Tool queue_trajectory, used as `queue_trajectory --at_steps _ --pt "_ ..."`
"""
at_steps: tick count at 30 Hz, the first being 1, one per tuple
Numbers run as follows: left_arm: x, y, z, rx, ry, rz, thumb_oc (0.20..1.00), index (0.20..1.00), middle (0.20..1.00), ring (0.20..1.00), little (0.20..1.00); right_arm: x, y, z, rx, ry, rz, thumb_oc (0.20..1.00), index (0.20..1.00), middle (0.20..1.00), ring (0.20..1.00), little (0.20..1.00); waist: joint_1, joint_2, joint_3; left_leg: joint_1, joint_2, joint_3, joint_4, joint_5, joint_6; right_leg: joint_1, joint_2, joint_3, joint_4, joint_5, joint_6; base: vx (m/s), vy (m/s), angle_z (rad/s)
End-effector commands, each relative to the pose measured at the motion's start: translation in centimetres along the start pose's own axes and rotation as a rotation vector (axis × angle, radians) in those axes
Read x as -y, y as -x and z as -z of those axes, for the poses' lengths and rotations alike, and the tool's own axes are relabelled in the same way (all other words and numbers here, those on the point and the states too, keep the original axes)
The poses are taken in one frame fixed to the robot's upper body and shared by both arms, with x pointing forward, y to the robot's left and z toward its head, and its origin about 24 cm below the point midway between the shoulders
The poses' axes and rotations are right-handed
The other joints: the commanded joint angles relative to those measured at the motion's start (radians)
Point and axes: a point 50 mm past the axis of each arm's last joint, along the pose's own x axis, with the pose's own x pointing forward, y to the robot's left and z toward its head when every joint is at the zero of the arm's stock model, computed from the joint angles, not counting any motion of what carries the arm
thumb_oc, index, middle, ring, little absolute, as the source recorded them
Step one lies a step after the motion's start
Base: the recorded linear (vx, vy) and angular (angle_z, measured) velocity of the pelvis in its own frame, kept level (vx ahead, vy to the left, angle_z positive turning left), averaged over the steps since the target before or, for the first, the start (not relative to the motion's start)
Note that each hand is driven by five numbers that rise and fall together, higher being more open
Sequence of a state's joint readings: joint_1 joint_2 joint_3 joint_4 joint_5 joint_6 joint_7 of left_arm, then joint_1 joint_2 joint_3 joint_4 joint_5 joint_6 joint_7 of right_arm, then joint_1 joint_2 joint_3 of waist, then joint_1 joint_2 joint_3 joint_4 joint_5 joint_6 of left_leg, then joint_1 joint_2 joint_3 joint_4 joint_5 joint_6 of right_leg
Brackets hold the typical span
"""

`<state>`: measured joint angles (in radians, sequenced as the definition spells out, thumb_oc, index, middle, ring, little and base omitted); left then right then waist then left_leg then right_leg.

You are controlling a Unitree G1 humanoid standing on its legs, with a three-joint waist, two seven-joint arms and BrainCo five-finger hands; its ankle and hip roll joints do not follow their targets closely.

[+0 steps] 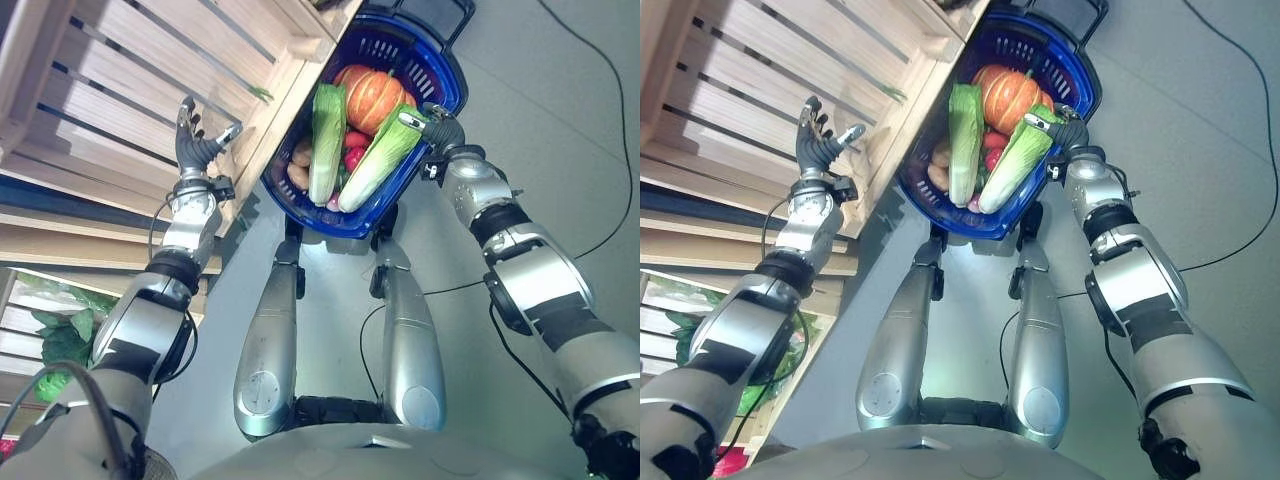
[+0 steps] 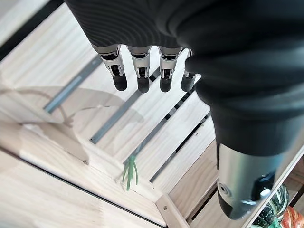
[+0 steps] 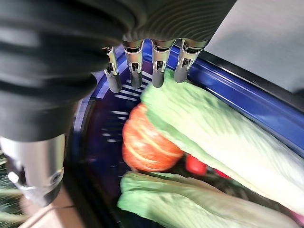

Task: Pick up fruits and vegetables into the basket

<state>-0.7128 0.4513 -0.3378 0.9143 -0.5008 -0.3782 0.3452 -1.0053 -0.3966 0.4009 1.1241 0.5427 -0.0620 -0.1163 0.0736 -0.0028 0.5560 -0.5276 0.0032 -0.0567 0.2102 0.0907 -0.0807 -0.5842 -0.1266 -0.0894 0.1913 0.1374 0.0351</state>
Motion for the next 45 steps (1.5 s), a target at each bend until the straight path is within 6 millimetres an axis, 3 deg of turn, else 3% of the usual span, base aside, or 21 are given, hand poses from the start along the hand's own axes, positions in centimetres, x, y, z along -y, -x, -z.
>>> queue_trajectory --at_steps 1,3,7,9,15,21,32,37,45 --pt "-1.6 1.6 2.0 -0.019 -0.092 0.035 1.0 1.0 1.0 1.0 1.0 3.6 1.0 1.4 0.049 0.069 0.091 1.0 1.0 1.0 1.0 1.0 -0.024 0.053 -0.036 0.122 -0.055 0.031 -0.096 -0.021 0.023 0.154 0.029 -0.055 0.004 -0.107 0.059 0.0 0.05 -0.05" --pt "-2.0 2.3 3.2 -0.058 -0.117 0.042 1.0 1.0 1.0 1.0 1.0 4.1 1.6 3.1 0.02 0.059 0.1 1.0 1.0 1.0 1.0 1.0 -0.028 0.051 -0.042 0.165 -0.05 0.033 -0.121 -0.022 0.023 0.196 0.024 -0.055 -0.017 -0.105 0.064 0.03 0.04 -0.03" --pt "-3.8 5.6 7.5 -0.208 -0.23 0.091 1.0 1.0 1.0 1.0 1.0 5.9 5.0 10.4 -0.149 0.036 0.133 1.0 1.0 1.0 1.0 1.0 -0.044 0.037 -0.132 0.266 -0.034 0.051 -0.193 -0.029 0.022 0.309 0.012 -0.049 -0.095 -0.096 0.076 0.09 0.036 -0.06" --pt "-4.3 6.8 8.8 -0.262 -0.267 0.122 1.0 1.0 1.0 1.0 1.0 6.4 6.3 12.8 -0.215 0.028 0.148 1.0 1.0 1.0 1.0 1.0 -0.049 0.034 -0.162 0.297 -0.03 0.051 -0.211 -0.032 0.022 0.346 0.013 -0.048 -0.118 -0.094 0.078 0.09 -0.005 -0.11" --pt "-6.3 14.3 15.0 -0.542 -0.386 0.272 1.0 1.0 1.0 1.0 1.0 7.6 14.7 22.8 -0.547 0.073 0.126 1.0 1.0 1.0 1.0 1.0 -0.058 0.023 -0.31 0.432 -0.015 0.066 -0.263 -0.049 0.025 0.49 0.016 -0.042 -0.191 -0.09 0.089 0.17 -0.016 -0.08" --pt "-6.9 20.2 18.4 -0.764 -0.442 0.392 1.0 1.0 1.0 1.0 1.0 6.4 20.3 27.6 -0.812 0.089 0.068 1.0 1.0 1.0 1.0 1.0 -0.063 0.016 -0.413 0.523 0.001 0.081 -0.28 -0.072 0.026 0.575 0.019 -0.041 -0.225 -0.094 0.095 0.17 -0.008 -0.12" --pt "-7.9 27.7 21.4 -1.178 -0.436 0.491 1.0 1.0 1.0 1.0 1.0 4.8 27.6 31.8 -1.192 0.052 -0.01 1.0 1.0 1.0 1.0 1.0 -0.083 0.007 -0.465 0.617 0.021 0.11 -0.291 -0.117 0.027 0.659 0.017 -0.038 -0.239 -0.121 0.102 0.07 0.005 -0.05" --pt "-7.9 27.8 21.5 -1.223 -0.401 0.501 1.0 1.0 1.0 1.0 1.0 5.0 28.5 32.0 -1.24 0.078 -0.036 1.0 1.0 1.0 1.0 1.0 -0.092 0.009 -0.478 0.638 0.031 0.118 -0.297 -0.129 0.025 0.679 0.012 -0.035 -0.256 -0.12 0.107 0.03 0.009 -0.02" --pt "-7.6 27.9 21.6 -1.232 -0.377 0.504 1.0 1.0 1.0 1.0 1.0 4.5 28.0 31.9 -1.223 0.099 -0.076 1.0 1.0 1.0 1.0 1.0 -0.089 0.002 -0.492 0.644 0.042 0.124 -0.297 -0.134 0.018 0.688 0.009 -0.041 -0.27 -0.118 0.109 0.0 -0.001 -0.01"
